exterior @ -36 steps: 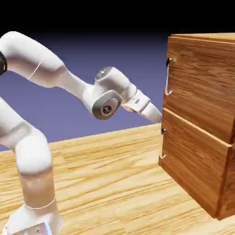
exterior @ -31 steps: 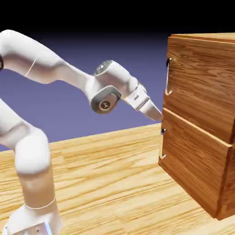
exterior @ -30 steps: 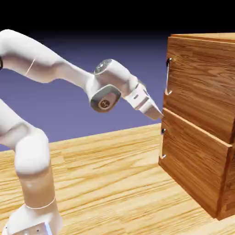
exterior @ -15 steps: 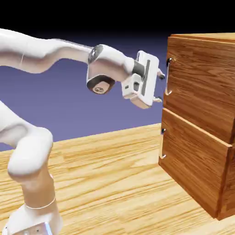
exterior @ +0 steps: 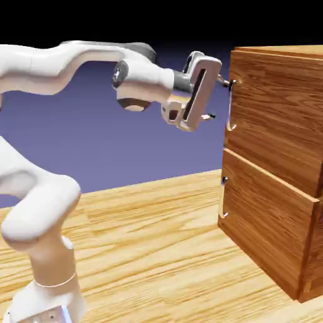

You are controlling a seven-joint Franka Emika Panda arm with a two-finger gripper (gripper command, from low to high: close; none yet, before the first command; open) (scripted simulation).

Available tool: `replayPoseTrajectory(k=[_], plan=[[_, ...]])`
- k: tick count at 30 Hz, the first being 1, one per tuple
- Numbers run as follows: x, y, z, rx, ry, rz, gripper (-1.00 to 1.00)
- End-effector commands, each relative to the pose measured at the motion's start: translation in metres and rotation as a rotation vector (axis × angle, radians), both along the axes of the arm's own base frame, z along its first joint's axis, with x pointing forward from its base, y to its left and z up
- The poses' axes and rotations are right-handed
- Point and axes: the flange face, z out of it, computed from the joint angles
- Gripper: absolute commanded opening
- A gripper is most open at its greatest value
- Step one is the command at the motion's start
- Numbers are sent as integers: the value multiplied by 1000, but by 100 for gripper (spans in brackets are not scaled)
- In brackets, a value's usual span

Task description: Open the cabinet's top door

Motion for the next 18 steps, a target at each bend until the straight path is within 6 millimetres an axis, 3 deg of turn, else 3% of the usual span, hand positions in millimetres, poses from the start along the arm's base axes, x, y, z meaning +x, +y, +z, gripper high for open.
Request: replayPoseTrajectory(k=[1, 9, 18], plan=[[1, 3, 0, 44, -14, -11, 0], [13, 34, -9, 401, -118, -79, 0], [36, 72, -35, 809, -210, -127, 0]])
